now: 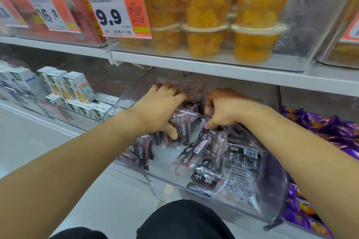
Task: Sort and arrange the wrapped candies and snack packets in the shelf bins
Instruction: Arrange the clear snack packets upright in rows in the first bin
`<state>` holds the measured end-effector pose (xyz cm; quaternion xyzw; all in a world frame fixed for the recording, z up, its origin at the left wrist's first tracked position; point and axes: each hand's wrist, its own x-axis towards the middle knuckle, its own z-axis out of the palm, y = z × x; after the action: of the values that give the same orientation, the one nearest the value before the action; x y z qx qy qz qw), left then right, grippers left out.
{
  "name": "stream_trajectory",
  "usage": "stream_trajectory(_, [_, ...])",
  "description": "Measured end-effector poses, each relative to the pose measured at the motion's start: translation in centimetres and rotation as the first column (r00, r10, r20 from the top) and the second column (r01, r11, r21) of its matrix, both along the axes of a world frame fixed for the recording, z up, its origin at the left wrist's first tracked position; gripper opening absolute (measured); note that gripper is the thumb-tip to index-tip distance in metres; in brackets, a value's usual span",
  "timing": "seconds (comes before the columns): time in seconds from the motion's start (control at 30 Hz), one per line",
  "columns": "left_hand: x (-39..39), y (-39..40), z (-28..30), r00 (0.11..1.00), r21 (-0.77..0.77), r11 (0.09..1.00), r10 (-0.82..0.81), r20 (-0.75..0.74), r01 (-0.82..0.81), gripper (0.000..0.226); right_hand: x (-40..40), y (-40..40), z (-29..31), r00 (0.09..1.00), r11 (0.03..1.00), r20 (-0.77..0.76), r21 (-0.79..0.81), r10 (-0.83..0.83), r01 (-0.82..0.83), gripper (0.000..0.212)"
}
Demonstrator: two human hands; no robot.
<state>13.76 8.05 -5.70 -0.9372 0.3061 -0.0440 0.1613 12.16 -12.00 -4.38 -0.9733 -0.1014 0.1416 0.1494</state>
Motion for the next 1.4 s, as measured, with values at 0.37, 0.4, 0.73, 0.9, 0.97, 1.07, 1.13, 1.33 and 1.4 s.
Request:
stream_trajectory(0.37, [1.2,0.1,-0.6,0.991,-0.115,0.985,-0.132,-0.009,0.13,0.063,-0.1,0.4,0.1,1.0,1.0,-0.015,-0.025,-0.004,0.004,0.031])
stream_trajectory(0.4, [1.3,0.1,-0.6,0.994,-0.101,0.99,-0.102,-0.023,0.1,0.067,-0.2,0.5,0.2,1.0,1.0,-0.019,-0.023,-0.008,0.008,0.032])
stream_trajectory(0.73, [-6.2,-0.2,1.3,0.998,-0.45,0.893,-0.051,-0.034,0.03,0.03,-1.8,-0.6,1.1,0.995,0.996,0.079,-0.054,-0.067,0.071,0.033])
stream_trajectory(0.9, [-7.8,-1.0,-1.8,0.829,-0.248,0.935,0.076,-0.554,-0.252,0.062,-4.9,-1.5,0.8,0.97,1.0,0.241,-0.013,-0.024,0.028,0.018])
stream_trajectory(0.97, [-7.5,-1.4,-3.1,0.795,-0.261,0.915,0.096,-0.6,-0.307,0.055,-6.5,-1.8,0.7,0.951,1.0,0.309,0.006,0.0,-0.002,0.016])
stream_trajectory(1.07, [-7.3,-1.5,-3.4,0.774,-0.327,0.868,0.098,-0.626,-0.375,0.042,-8.5,-2.3,0.7,0.905,0.999,0.425,0.035,-0.018,0.003,0.016])
stream_trajectory(1.13, [-7.6,-1.0,-2.6,0.753,-0.401,0.807,0.08,-0.653,-0.434,0.035,-9.6,-2.6,0.9,0.876,0.997,0.479,0.068,-0.06,0.031,0.019])
stream_trajectory(1.33, [-8.9,0.5,-0.3,0.757,-0.619,0.575,0.001,-0.653,-0.534,0.039,-13.4,-2.1,2.0,0.794,0.984,0.585,0.159,-0.163,0.085,0.025])
stream_trajectory(1.4, [-8.9,0.2,-0.3,0.757,-0.623,0.568,0.002,-0.653,-0.539,0.036,-14.0,-1.9,2.2,0.758,0.977,0.623,0.191,-0.194,0.094,0.025])
